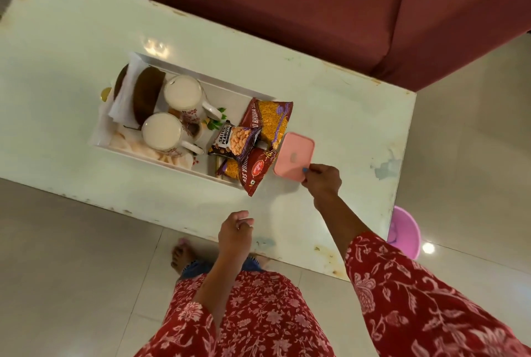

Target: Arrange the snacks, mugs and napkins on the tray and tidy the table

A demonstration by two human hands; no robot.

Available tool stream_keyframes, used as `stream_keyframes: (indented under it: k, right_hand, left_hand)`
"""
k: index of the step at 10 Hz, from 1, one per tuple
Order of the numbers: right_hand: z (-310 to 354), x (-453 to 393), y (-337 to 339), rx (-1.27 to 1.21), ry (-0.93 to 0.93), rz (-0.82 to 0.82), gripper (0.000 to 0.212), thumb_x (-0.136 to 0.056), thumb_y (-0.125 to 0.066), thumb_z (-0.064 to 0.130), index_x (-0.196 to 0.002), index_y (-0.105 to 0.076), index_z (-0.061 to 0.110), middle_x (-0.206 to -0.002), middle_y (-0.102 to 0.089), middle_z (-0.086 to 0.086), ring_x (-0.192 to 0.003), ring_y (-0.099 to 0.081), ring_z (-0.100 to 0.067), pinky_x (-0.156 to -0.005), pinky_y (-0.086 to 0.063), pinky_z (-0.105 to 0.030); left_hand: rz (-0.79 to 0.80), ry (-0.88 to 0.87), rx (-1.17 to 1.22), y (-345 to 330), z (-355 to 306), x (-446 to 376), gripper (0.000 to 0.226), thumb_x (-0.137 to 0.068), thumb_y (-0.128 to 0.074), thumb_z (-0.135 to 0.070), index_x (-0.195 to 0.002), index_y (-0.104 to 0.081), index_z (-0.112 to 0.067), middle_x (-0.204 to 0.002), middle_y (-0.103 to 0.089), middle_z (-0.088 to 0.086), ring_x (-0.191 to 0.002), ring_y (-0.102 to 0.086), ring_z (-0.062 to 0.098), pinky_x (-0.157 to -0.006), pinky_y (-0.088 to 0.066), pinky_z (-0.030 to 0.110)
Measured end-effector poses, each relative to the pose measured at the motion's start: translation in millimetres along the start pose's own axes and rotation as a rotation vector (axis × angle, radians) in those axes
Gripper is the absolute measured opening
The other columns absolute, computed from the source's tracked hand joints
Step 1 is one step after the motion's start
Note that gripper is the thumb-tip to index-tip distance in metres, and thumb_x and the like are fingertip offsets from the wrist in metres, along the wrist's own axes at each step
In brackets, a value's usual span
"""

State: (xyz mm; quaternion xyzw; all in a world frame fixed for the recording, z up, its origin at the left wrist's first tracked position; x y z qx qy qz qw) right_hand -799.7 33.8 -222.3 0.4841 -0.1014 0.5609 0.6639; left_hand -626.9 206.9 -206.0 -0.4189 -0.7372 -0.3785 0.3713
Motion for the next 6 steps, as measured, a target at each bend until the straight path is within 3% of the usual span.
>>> stream_keyframes:
  k: [4,5,6]
  right_hand:
    - [-0.5,0.7,-10.8,0.03,0.008,0.044,0.024,-0.081,-0.067,0.01,-0.104,-0.071,0.009,-0.106,-0.071,-0.016,-0.1,-0.066,-0.034,-0.091,-0.054,-0.043]
    - [-0.5,3.9,-7.4,0.042,0.009,0.033,0.03,-0.083,-0.065,0.017,-0.112,-0.067,0.012,-0.114,-0.069,-0.014,-0.106,-0.064,-0.031,-0.094,-0.052,-0.042]
    - [-7.1,32.3,3.2,0.239,0.034,0.019,0.034,-0.088,-0.058,0.025,-0.12,-0.061,0.013,-0.125,-0.063,-0.009,-0.117,-0.057,-0.028,-0.099,-0.046,-0.033]
  left_hand:
    - [0.008,-0.013,-0.053,15.1,10.8,-5.7,0.033,-0.091,-0.037,-0.004,-0.119,-0.054,-0.008,-0.121,-0.062,0.013,-0.112,-0.057,0.027,-0.099,-0.048,0.043]
    - [0.008,-0.047,-0.168,18.6,7.6,-3.5,0.031,-0.093,-0.038,-0.007,-0.121,-0.053,-0.009,-0.126,-0.06,0.011,-0.115,-0.056,0.026,-0.094,-0.048,0.033]
    - [-0.017,-0.099,-0.379,37.4,3.7,15.2,0.032,-0.095,-0.039,-0.01,-0.125,-0.049,-0.009,-0.129,-0.057,0.01,-0.115,-0.055,0.021,-0.082,-0.043,0.023]
Point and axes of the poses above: each hand's wrist, its own x-axis away from the middle knuckle, its own y-axis out of the back of the hand, z = x × y, the point moved 8 cm from there along -x, towards the middle knuckle
